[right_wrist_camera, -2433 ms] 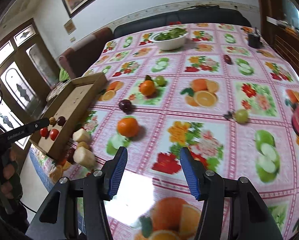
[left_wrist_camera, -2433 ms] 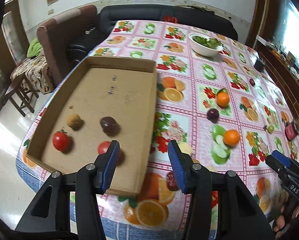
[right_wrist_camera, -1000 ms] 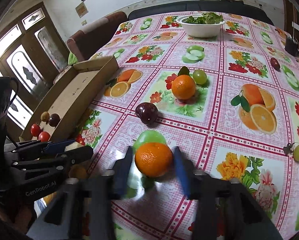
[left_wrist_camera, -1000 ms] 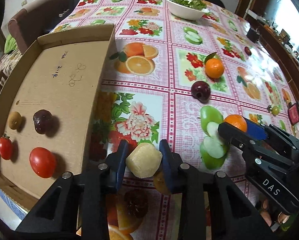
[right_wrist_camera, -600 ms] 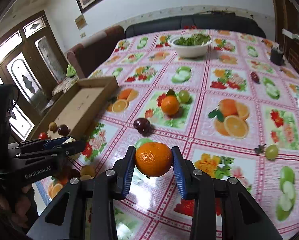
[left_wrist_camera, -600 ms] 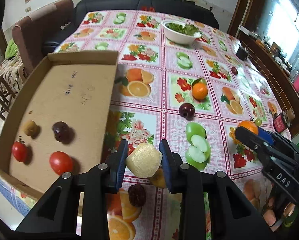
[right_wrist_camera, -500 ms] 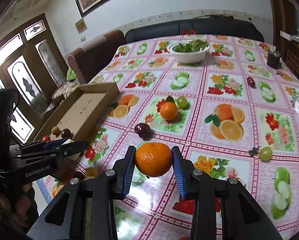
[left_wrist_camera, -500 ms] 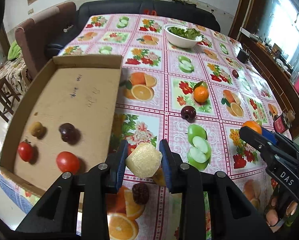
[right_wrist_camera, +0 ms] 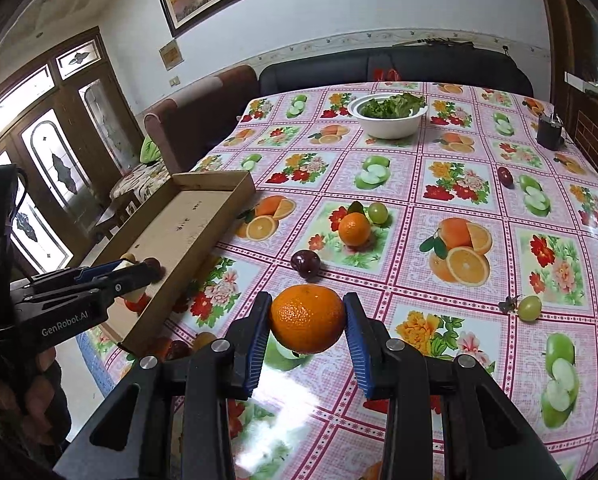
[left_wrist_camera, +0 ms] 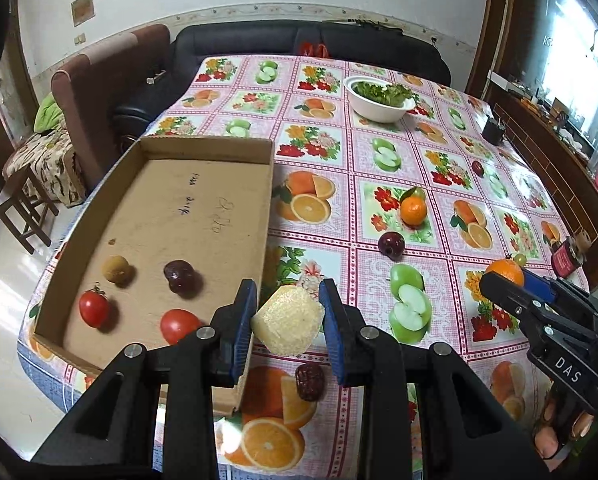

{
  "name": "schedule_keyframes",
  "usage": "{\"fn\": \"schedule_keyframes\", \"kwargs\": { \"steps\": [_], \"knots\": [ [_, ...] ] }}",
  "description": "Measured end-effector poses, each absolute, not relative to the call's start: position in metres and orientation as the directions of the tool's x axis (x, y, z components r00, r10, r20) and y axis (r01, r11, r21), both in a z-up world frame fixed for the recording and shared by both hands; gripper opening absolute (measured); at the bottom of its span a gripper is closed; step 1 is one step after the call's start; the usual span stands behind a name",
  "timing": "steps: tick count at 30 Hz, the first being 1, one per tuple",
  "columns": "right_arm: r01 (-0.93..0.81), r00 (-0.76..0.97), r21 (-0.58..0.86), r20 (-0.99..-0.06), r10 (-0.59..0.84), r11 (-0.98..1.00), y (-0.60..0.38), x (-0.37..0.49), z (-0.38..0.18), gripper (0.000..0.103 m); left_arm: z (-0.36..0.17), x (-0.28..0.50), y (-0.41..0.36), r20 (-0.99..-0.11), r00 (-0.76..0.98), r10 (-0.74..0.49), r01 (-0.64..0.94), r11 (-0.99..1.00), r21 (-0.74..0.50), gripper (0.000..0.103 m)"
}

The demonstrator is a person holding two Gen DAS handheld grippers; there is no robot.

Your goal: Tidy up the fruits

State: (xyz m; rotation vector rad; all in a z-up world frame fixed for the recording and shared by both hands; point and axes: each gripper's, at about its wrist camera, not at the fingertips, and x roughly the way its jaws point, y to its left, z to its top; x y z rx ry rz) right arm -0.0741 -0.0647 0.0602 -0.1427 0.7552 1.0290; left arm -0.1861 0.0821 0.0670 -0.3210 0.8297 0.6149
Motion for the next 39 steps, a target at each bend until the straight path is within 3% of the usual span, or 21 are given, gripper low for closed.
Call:
{"fn": "schedule_keyframes", "kwargs": {
  "steps": [22,39],
  "knots": [
    [-0.854,0.262,0.195,-0.641,0.722,0.483,-0.036,-0.097,0.065,0.037,0.071,-0.216,0.117,-0.752,0.502,0.428,-0.684,0.729,-0.042,0.030],
    [-0.902,0.157,0.211,-0.653,0.741,0.378,0.031,-0.118,0.065,0.037,0.069,-0.259,0.209,-0.754,0.440,0.488,-0.814,0.571,-0.106,0.030]
  ]
}}
